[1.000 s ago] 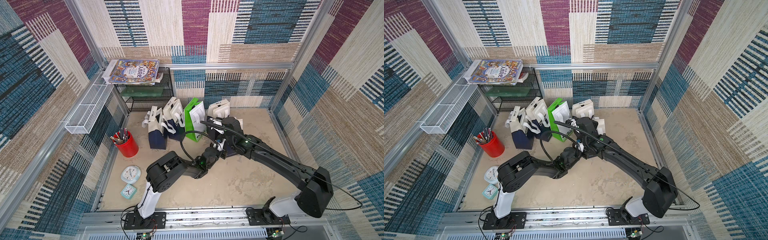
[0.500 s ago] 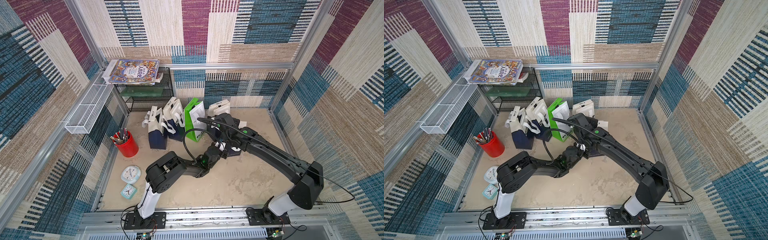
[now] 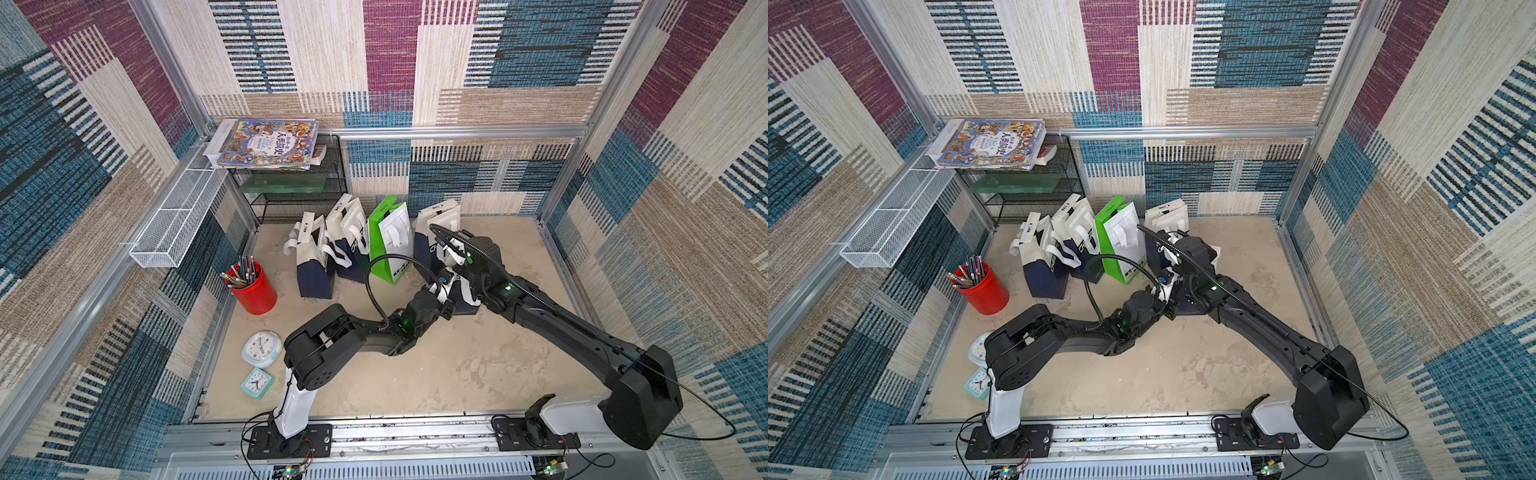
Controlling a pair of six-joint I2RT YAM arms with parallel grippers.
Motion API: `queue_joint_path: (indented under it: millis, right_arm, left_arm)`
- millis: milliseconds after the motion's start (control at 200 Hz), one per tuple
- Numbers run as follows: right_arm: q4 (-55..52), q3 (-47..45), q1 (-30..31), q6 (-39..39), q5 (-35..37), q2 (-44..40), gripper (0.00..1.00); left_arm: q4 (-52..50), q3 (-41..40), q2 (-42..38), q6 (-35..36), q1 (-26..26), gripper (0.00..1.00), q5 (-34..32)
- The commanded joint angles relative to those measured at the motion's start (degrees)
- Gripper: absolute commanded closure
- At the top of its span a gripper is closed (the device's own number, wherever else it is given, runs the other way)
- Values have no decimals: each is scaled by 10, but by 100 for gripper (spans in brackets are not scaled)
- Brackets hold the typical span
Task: Open the takeout bag
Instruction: Open the takeout bag at the center of the board.
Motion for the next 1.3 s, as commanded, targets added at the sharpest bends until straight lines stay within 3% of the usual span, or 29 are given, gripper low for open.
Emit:
queue_joint_path:
  millis: [0, 265, 726, 806, 992, 1032, 1062, 1202, 1297]
  right_arm:
    - [45, -1, -3, -17, 64, 11, 100]
    - [16, 39, 22, -119, 232, 40, 100]
    - [61, 76, 68, -273, 306, 72, 100]
    - [29, 104, 66, -238, 288, 74, 100]
    - [-178, 230, 31, 30, 147, 70, 97]
    - [-186, 231, 26, 53, 124, 63, 93]
    - [-186, 226, 23, 64, 110, 56, 84]
    - [-170, 203, 15, 133, 95, 35, 27]
    - [-191, 212, 9, 212, 81, 27, 13]
  left_arm:
    - [-79, -5, 1, 8, 0, 100, -19]
    - [-99, 6, 5, 13, -2, 100, -28]
    - [-115, 16, 11, 23, -9, 100, -36]
    - [-114, 15, 10, 22, -9, 100, -36]
    - [-113, 13, 3, 16, -9, 100, -31]
    - [-114, 13, 2, 15, -9, 100, -30]
    - [-115, 14, 2, 14, -9, 100, -30]
    - [-125, 21, 0, 3, -9, 100, -35]
    - [-133, 34, 5, -12, -9, 100, -36]
